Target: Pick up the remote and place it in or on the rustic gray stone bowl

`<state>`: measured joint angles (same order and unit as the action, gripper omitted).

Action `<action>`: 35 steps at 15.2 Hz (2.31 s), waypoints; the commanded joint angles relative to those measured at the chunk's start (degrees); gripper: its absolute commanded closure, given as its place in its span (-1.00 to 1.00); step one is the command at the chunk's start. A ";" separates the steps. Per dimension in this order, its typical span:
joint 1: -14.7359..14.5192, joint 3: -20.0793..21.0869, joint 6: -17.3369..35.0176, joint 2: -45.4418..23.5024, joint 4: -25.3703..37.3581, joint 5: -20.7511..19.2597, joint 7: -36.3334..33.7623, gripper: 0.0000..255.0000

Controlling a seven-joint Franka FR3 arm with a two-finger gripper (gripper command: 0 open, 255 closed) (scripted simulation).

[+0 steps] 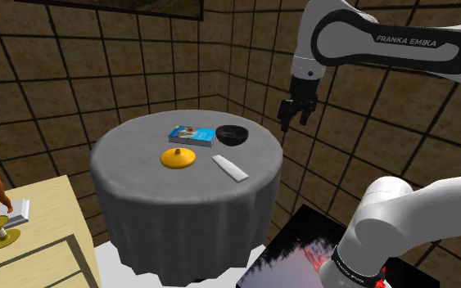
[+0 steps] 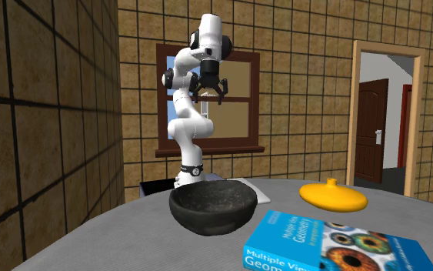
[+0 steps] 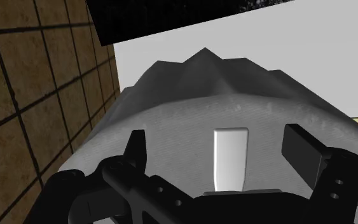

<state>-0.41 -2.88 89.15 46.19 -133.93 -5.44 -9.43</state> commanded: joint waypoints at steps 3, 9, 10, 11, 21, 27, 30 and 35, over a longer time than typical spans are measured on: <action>-0.19 -0.21 3.71 -2.88 -0.98 0.19 -0.20 -1.00; -0.81 -0.78 14.47 -13.03 -2.02 0.87 -0.55 -1.00; -0.92 -0.88 16.17 -14.91 -1.92 1.01 -0.57 -1.00; -1.03 -0.96 17.84 -16.83 -1.73 1.16 -0.58 -1.00; -2.13 -1.58 31.90 -37.78 4.43 3.44 0.05 -1.00; -2.46 -1.46 37.41 -51.05 11.72 5.43 0.96 -1.00; -2.42 -1.44 38.87 -51.86 11.06 5.50 1.01 -1.00; -2.37 -1.41 42.91 -54.30 9.46 5.75 1.18 -1.00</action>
<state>-2.85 -4.26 131.20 -7.58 -124.19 0.24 -8.40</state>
